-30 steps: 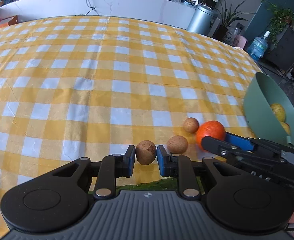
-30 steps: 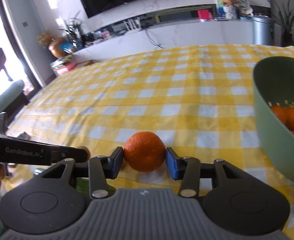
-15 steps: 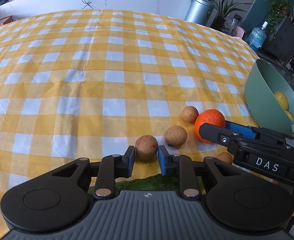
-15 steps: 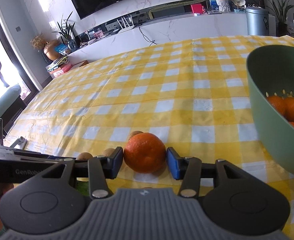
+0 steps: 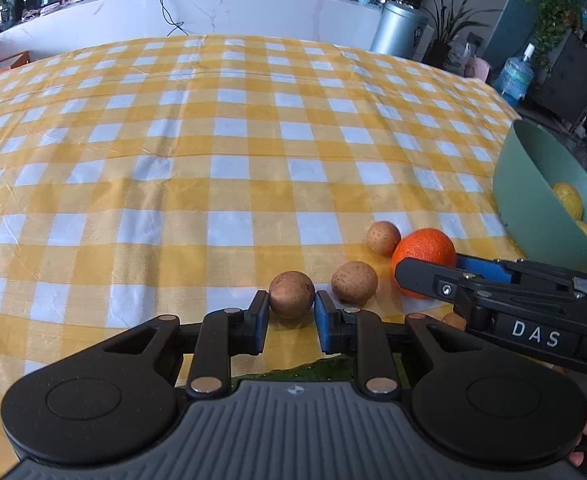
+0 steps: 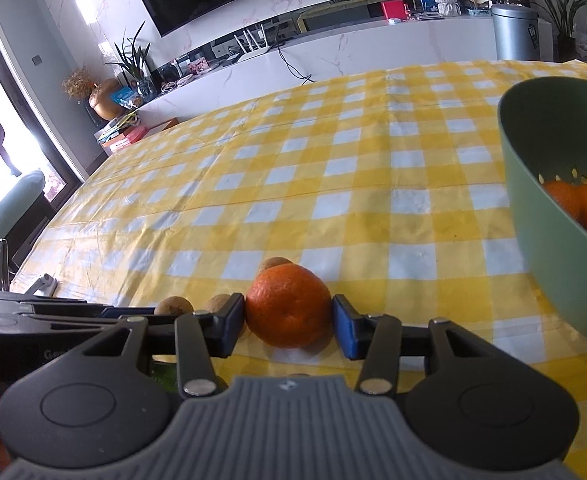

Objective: Organize fruits
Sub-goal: 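Carry the kiwi and tangerine into the colander and open both tools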

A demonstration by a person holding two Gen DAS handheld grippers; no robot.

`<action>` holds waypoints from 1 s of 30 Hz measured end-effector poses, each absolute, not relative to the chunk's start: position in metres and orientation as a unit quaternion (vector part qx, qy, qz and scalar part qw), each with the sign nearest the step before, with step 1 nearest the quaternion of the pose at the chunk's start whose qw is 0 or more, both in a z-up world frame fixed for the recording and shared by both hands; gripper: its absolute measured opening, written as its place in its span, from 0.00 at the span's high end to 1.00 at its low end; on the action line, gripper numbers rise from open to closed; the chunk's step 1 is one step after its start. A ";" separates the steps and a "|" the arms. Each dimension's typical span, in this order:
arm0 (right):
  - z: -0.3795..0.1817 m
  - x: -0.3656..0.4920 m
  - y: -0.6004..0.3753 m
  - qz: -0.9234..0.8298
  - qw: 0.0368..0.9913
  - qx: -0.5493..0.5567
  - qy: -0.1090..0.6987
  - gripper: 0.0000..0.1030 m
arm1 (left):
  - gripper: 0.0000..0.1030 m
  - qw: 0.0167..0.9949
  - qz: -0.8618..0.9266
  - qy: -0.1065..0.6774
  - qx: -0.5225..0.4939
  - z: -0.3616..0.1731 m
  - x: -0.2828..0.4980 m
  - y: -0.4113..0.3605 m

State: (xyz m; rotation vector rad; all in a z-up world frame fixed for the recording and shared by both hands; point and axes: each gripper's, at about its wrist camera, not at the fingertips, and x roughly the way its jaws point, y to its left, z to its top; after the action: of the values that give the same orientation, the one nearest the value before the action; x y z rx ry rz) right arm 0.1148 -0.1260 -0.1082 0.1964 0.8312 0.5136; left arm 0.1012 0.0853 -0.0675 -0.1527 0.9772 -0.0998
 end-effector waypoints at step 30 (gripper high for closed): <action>-0.037 0.047 -0.188 0.196 0.938 0.054 0.280 0.57 | 0.74 0.921 -0.075 0.381 -0.034 0.025 0.062 0.005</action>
State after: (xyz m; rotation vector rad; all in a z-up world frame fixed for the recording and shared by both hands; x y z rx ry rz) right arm 0.0472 -0.1877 -0.0373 0.1097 0.5711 0.4008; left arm 0.0617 0.0051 0.0249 -0.0689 0.7837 -0.1551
